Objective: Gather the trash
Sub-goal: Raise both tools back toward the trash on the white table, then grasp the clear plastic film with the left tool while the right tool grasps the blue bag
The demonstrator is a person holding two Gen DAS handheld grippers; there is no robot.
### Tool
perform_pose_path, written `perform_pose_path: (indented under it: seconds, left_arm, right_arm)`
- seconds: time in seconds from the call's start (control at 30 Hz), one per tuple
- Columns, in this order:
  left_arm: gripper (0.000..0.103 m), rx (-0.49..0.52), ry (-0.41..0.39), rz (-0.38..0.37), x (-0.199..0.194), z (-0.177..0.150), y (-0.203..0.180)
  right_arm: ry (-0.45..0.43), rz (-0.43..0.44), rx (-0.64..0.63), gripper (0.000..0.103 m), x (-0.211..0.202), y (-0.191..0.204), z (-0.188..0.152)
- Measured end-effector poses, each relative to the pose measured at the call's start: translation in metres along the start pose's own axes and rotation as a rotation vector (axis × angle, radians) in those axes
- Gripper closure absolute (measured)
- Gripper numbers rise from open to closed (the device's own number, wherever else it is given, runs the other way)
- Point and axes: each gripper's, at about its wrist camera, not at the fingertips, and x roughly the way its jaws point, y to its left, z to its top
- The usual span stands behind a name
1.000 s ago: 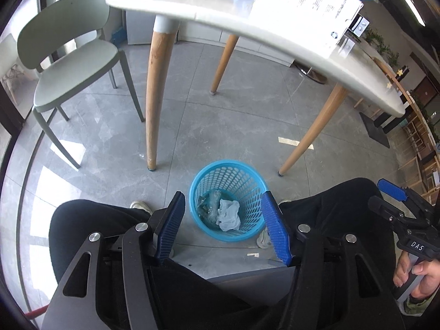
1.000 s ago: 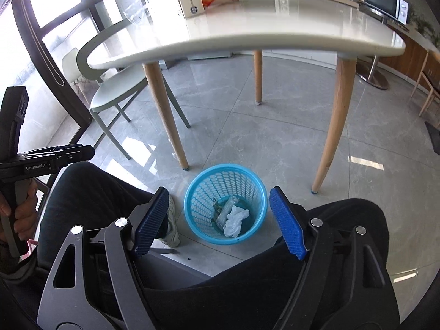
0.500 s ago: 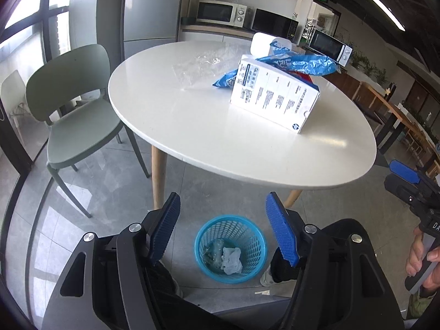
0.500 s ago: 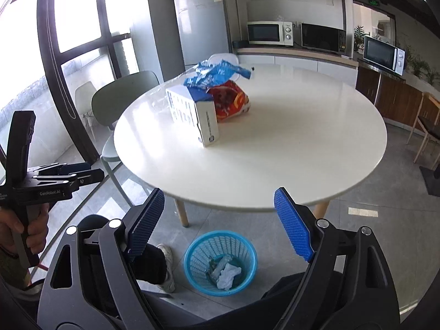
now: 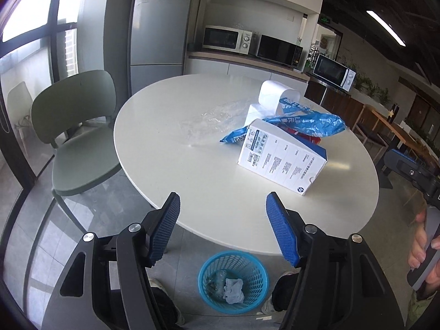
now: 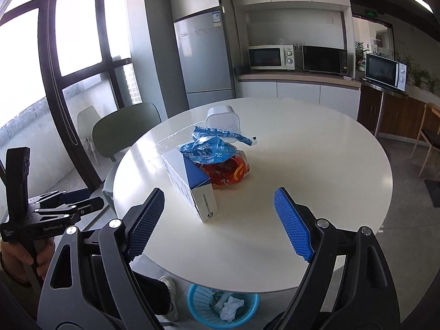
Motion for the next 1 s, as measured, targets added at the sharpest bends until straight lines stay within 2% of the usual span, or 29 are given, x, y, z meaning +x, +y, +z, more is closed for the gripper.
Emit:
perform_pose_path:
  seconds: [0.43, 0.73, 1.0]
  left_arm:
    - [0.037, 0.071, 0.024, 0.053, 0.058, 0.047, 0.019]
    - [0.037, 0.146, 0.053, 0.029, 0.099, 0.073, 0.026]
    - [0.037, 0.255, 0.082, -0.057, 0.123, 0.085, 0.023]
  right_arm:
    - [0.041, 0.021, 0.034, 0.026, 0.046, -0.01, 0.029]
    - [0.087, 0.029, 0.064, 0.035, 0.078, -0.017, 0.044]
    - [0.136, 0.041, 0.073, 0.047, 0.098, -0.018, 0.05]
